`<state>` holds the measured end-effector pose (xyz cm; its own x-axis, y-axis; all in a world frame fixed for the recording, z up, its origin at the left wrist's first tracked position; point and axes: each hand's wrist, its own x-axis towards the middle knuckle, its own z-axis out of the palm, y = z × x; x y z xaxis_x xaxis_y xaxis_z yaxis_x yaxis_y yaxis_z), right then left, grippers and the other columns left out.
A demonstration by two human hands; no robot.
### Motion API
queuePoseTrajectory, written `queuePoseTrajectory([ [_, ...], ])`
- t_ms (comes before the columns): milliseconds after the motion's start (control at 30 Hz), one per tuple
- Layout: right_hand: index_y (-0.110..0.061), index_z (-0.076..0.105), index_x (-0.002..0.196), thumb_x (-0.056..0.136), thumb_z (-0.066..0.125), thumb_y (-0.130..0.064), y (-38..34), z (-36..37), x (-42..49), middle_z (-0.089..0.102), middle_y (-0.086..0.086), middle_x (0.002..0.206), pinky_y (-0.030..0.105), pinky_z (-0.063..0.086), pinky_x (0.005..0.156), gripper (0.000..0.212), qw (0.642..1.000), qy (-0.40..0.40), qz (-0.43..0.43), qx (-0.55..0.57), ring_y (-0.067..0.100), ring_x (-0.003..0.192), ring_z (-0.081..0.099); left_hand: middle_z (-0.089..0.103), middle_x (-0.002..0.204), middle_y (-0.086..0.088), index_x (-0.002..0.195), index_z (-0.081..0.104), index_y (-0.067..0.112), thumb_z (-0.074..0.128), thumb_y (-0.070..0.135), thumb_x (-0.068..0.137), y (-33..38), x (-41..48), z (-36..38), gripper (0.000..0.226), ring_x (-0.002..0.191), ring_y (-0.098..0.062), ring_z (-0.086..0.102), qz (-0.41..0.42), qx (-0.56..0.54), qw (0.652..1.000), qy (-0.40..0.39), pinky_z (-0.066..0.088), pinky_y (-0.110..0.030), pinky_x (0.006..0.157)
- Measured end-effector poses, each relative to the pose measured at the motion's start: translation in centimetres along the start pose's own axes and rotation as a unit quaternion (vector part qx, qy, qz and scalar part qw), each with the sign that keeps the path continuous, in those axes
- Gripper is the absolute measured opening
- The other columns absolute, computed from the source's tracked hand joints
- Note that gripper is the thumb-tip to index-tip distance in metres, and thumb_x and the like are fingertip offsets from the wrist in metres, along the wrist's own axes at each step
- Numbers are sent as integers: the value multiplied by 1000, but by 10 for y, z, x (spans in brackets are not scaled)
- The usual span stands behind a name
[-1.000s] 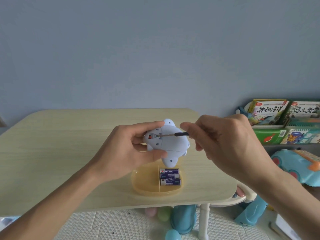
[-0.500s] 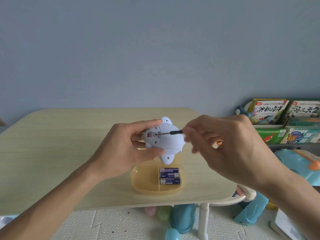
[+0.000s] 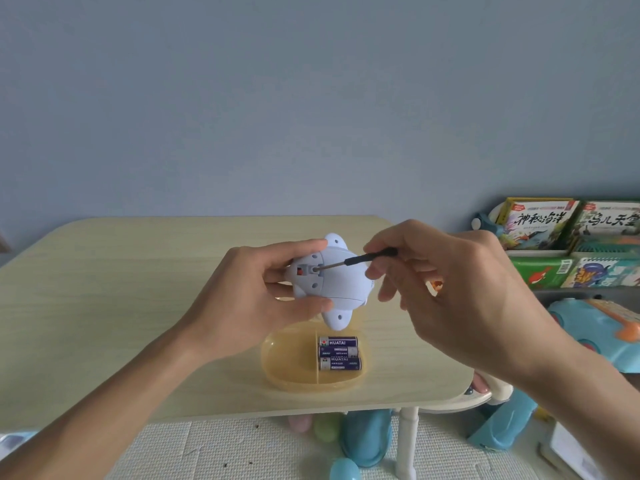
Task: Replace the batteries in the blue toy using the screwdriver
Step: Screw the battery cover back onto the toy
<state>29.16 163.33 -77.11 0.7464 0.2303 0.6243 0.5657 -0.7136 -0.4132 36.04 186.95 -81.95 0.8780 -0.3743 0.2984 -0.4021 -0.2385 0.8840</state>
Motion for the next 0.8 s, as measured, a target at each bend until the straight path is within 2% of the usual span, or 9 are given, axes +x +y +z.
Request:
queuePoseTrajectory([
  [67, -15, 72, 87, 104, 60, -29, 0, 1, 0, 74, -5, 63, 36, 59, 53, 26, 999, 21, -7, -33, 13, 54, 71, 83, 116, 6, 135, 71, 28, 94, 6, 73, 1, -1, 2, 70, 100, -13, 81, -1, -2, 1000, -6, 64, -25, 88],
  [133, -15, 73, 82, 103, 60, -35, 0, 2, 1, 70, -2, 56, 37, 54, 50, 32, 998, 36, -14, -49, 17, 48, 65, 83, 116, 6, 135, 71, 29, 94, 6, 73, 1, -1, 3, 70, 101, -13, 81, -1, -3, 1000, -10, 63, -24, 88],
  [267, -21, 69, 98, 99, 69, -25, -4, 1, 2, 72, -5, 63, 21, 54, 55, 4, 1000, 16, 7, 18, 11, 56, 67, 83, 115, 7, 132, 72, 31, 94, 4, 73, 1, -2, 3, 69, 100, -12, 81, 1, 3, 1000, -8, 63, -22, 87],
  [333, -20, 70, 98, 97, 71, -21, -2, -1, 1, 75, -7, 70, 24, 58, 59, 2, 999, -7, 13, 44, 10, 62, 72, 82, 117, 8, 134, 72, 29, 94, 4, 74, 0, -1, 3, 69, 101, -12, 81, 1, 4, 1000, -7, 63, -23, 87],
  [400, -18, 72, 105, 100, 69, -12, -1, -1, 0, 78, -9, 79, 25, 60, 64, 9, 999, -18, 1, 34, 7, 69, 75, 82, 117, 7, 135, 71, 28, 94, 5, 74, 0, 0, 1, 70, 101, -13, 81, -1, -1, 1000, -5, 64, -25, 87],
  [500, -15, 73, 110, 101, 60, -10, 4, -1, 0, 79, -6, 78, 25, 58, 62, 16, 1000, -7, -17, -3, 3, 65, 71, 83, 115, 7, 133, 72, 30, 95, 6, 72, 0, 0, -1, 70, 99, -13, 82, -1, -3, 1000, 1, 64, -24, 87],
  [567, -15, 74, 102, 105, 58, -20, 4, -3, 1, 77, -6, 71, 30, 57, 58, 17, 999, 0, -20, -24, 8, 60, 70, 83, 115, 7, 133, 72, 29, 95, 5, 72, 0, -1, 1, 69, 99, -12, 82, 1, -1, 1000, -1, 63, -23, 87],
  [700, -14, 69, 73, 103, 59, -36, 2, -2, 3, 68, -4, 55, 33, 53, 50, 39, 999, 8, -31, -45, 16, 48, 64, 83, 116, 6, 132, 72, 33, 94, 11, 70, 0, -2, 1, 69, 101, -15, 81, 8, -9, 1000, -12, 64, -25, 88],
  [800, -16, 74, 76, 100, 63, -35, 1, 0, 4, 72, -8, 58, 25, 54, 51, 33, 1000, 19, -14, -21, 12, 55, 69, 82, 116, 7, 129, 71, 37, 92, 21, 66, 0, -1, -4, 69, 102, -15, 81, 14, -20, 1000, -11, 64, -26, 88],
])
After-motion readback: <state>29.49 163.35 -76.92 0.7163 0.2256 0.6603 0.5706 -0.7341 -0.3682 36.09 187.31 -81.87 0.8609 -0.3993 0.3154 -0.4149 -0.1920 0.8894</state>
